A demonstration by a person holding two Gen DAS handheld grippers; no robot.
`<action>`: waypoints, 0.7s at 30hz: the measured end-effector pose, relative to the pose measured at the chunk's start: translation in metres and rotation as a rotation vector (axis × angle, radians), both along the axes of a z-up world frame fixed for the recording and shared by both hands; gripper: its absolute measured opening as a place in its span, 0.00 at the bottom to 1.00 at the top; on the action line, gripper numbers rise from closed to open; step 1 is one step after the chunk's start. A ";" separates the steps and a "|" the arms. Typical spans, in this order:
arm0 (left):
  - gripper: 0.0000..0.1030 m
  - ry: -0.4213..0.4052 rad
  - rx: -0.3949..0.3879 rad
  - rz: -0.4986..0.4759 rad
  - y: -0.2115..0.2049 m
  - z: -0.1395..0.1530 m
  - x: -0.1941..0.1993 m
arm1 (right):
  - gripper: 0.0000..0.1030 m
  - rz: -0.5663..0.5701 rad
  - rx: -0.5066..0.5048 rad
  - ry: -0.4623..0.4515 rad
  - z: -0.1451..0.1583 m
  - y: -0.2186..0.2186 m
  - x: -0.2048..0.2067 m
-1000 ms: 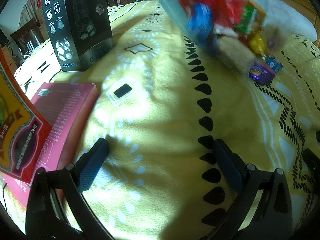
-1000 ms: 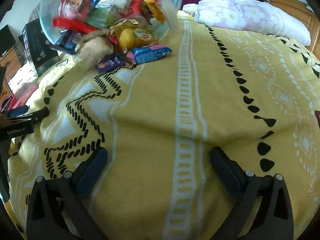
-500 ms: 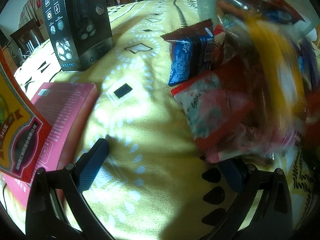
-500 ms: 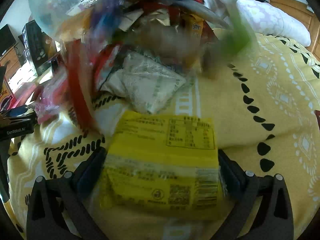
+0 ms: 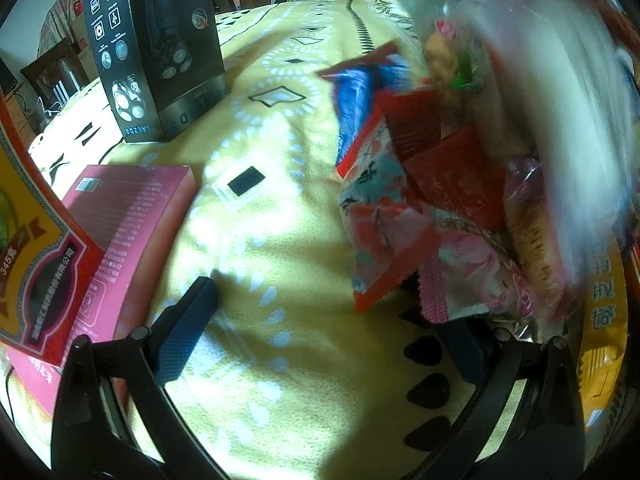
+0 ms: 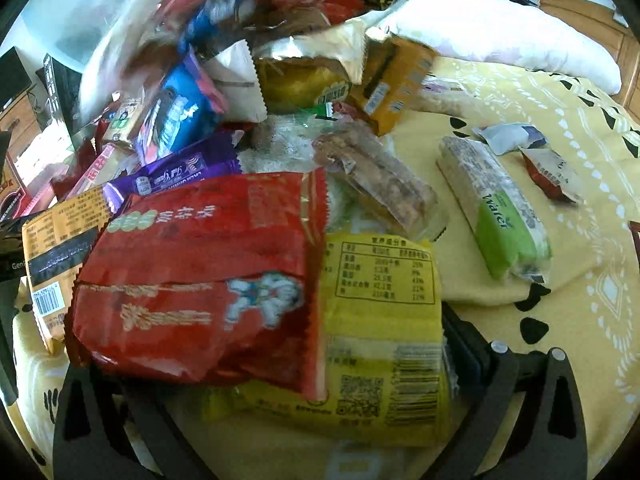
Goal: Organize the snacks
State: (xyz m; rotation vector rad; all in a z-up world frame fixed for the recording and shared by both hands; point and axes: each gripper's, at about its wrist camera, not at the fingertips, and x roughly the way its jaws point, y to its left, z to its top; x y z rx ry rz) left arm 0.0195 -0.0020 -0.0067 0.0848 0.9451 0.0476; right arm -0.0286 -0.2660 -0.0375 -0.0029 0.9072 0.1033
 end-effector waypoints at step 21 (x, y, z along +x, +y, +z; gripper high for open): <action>1.00 0.000 0.000 -0.001 0.000 0.001 0.000 | 1.00 0.000 0.000 -0.002 -0.001 -0.001 -0.004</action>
